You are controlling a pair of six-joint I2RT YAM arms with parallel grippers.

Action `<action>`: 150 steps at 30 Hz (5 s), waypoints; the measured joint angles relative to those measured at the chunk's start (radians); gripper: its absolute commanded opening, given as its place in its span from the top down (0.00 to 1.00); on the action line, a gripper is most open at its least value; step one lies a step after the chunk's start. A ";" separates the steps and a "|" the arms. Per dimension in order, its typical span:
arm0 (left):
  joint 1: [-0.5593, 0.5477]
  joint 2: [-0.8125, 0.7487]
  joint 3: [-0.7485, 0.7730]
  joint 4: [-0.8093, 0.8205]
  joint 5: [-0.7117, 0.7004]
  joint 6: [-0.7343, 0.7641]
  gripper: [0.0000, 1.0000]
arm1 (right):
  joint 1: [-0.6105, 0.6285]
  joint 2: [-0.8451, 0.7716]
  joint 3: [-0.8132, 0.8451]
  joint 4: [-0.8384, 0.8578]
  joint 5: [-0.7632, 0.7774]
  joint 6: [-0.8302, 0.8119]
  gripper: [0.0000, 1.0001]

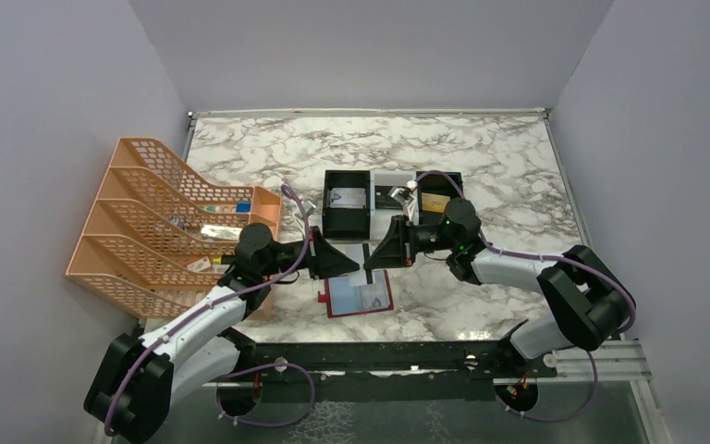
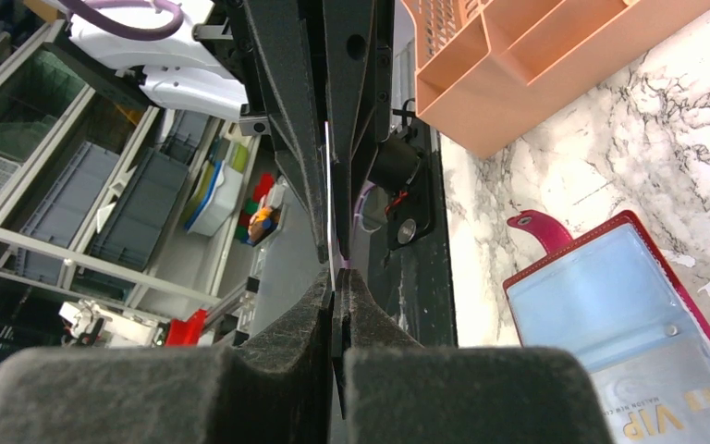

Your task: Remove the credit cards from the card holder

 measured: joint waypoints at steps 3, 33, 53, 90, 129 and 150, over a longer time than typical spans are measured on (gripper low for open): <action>0.000 -0.003 0.000 0.002 -0.001 -0.001 0.49 | 0.000 0.000 0.000 0.010 -0.002 0.001 0.99; 0.002 -0.223 0.388 -1.115 -1.005 0.413 0.01 | 0.112 0.035 0.566 -0.972 1.032 -0.779 0.99; 0.002 -0.349 0.387 -1.158 -1.142 0.485 0.01 | 0.232 0.406 0.877 -1.139 1.339 -1.249 0.99; 0.002 -0.373 0.387 -1.158 -1.151 0.503 0.01 | 0.237 0.719 1.012 -0.956 1.451 -1.725 0.93; 0.002 -0.344 0.387 -1.158 -1.150 0.520 0.01 | 0.196 0.752 1.070 -1.137 1.333 -1.619 0.72; 0.002 -0.317 0.387 -1.157 -1.149 0.522 0.01 | 0.190 0.743 1.088 -1.166 1.275 -1.553 0.58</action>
